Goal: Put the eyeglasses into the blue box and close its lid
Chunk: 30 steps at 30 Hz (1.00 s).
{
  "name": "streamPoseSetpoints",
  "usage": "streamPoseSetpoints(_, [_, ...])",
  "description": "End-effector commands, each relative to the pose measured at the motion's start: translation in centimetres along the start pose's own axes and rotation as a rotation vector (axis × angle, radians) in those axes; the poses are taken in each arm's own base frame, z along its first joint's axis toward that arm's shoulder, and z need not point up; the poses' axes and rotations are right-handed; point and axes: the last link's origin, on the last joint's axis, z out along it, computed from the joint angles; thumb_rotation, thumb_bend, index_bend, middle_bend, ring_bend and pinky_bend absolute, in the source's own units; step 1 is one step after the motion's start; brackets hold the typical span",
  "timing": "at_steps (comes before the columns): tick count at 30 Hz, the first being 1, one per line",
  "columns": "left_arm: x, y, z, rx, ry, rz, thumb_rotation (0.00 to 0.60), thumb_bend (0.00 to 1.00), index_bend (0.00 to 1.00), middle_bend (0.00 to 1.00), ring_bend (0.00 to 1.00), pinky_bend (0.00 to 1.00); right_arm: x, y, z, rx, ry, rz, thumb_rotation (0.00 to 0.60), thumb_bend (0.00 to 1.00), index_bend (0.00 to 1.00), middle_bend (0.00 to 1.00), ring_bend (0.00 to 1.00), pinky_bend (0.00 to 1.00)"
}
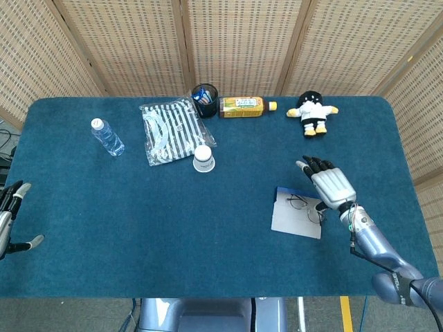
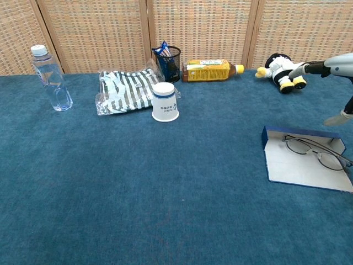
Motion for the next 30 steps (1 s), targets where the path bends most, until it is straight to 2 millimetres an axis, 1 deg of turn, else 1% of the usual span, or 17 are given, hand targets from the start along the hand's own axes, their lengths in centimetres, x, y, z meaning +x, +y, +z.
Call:
streamPoseSetpoints(1, [0.0, 0.0, -0.1, -0.002, 0.003, -0.001, 0.600, 0.00, 0.00, 0.00, 0.00, 0.00, -1.5, 0.5, -1.1, 0.014, -0.003, -0.039, 0.600, 0.00, 0.00, 0.00, 0.00, 0.09])
streamPoseSetpoints(6, [0.0, 0.1, -0.2, -0.009, 0.004, 0.002, 0.600, 0.00, 0.00, 0.00, 0.00, 0.00, -3.3, 1.2, -1.8, 0.037, 0.024, -0.102, 0.600, 0.00, 0.00, 0.00, 0.00, 0.08])
streamPoseSetpoints(8, [0.0, 0.2, -0.3, -0.011, 0.007, 0.003, 0.600, 0.00, 0.00, 0.00, 0.00, 0.00, -4.1, 1.5, -2.0, 0.043, 0.031, -0.110, 0.600, 0.00, 0.00, 0.00, 0.00, 0.08])
streamPoseSetpoints(12, [0.2, 0.2, -0.4, -0.008, 0.024, 0.005, 0.600, 0.00, 0.00, 0.00, 0.00, 0.00, -5.7, 2.0, -2.2, 0.051, 0.033, -0.126, 0.600, 0.00, 0.00, 0.00, 0.00, 0.04])
streamPoseSetpoints(17, [0.1, 0.2, -0.5, -0.005, 0.030, 0.006, 0.600, 0.00, 0.00, 0.00, 0.00, 0.00, -7.3, 2.9, -2.4, 0.065, 0.041, -0.183, 0.600, 0.00, 0.00, 0.00, 0.00, 0.04])
streamPoseSetpoints(24, [0.0, 0.3, -0.4, -0.002, 0.029, 0.010, 0.600, 0.00, 0.00, 0.00, 0.00, 0.00, -8.6, 3.6, -2.9, 0.093, 0.097, -0.223, 0.600, 0.00, 0.00, 0.00, 0.00, 0.04])
streamPoseSetpoints(30, [0.0, 0.3, -0.4, 0.001, 0.031, 0.011, 0.600, 0.00, 0.00, 0.00, 0.00, 0.00, -10.4, 4.5, -3.3, 0.113, 0.118, -0.250, 0.600, 0.00, 0.00, 0.00, 0.00, 0.04])
